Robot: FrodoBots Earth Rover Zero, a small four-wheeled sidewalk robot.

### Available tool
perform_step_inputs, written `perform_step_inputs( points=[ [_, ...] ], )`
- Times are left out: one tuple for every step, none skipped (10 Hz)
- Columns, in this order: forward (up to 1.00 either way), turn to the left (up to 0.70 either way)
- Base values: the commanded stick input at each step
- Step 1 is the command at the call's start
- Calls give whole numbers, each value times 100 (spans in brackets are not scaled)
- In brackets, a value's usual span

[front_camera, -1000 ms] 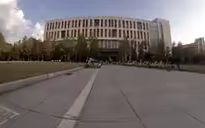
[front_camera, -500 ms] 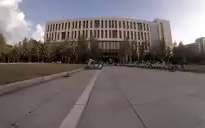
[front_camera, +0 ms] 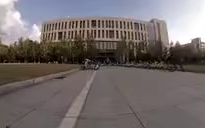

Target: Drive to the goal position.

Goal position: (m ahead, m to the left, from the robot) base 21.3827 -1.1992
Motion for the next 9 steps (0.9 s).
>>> perform_step_inputs(
  points=[
    [70, 0],
    [70, 0],
    [70, 0],
    [70, 0],
    [70, 0],
    [70, 0],
    [70, 0],
    [70, 0],
    [70, 0]
  ],
)
